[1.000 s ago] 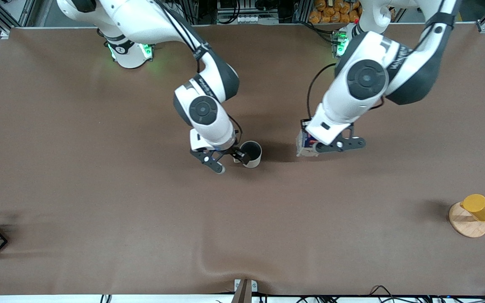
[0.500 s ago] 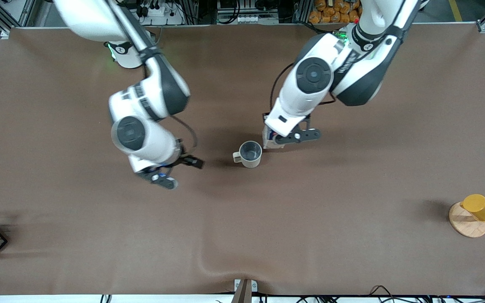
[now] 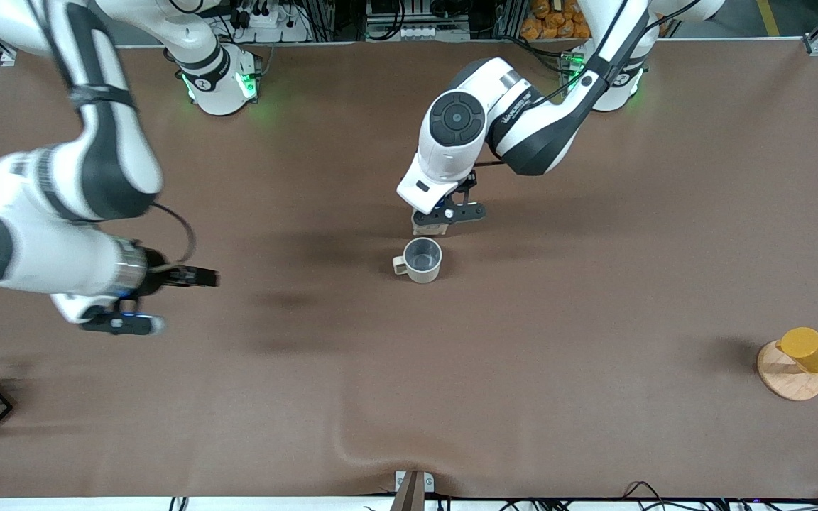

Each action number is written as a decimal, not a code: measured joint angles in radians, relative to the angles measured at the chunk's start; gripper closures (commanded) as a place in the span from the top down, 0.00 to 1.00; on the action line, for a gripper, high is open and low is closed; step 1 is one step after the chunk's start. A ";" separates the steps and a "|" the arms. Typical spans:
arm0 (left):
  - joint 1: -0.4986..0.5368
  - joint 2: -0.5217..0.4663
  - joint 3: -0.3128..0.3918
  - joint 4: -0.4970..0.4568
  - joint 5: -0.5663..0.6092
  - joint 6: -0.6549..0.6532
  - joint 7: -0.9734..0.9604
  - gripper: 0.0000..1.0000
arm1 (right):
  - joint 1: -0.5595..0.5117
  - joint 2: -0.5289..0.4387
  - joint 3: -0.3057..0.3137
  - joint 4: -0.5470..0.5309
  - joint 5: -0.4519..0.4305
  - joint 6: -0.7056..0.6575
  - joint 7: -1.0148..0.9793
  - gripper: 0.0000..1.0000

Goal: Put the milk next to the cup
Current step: 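Set the mug down at center and open the right gripper, then lower the carton beside the mug with the left gripper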

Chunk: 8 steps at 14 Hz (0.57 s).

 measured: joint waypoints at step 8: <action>-0.045 0.094 0.006 0.066 0.063 0.012 -0.059 0.33 | -0.188 -0.248 -0.002 -0.052 -0.125 -0.126 -0.373 1.00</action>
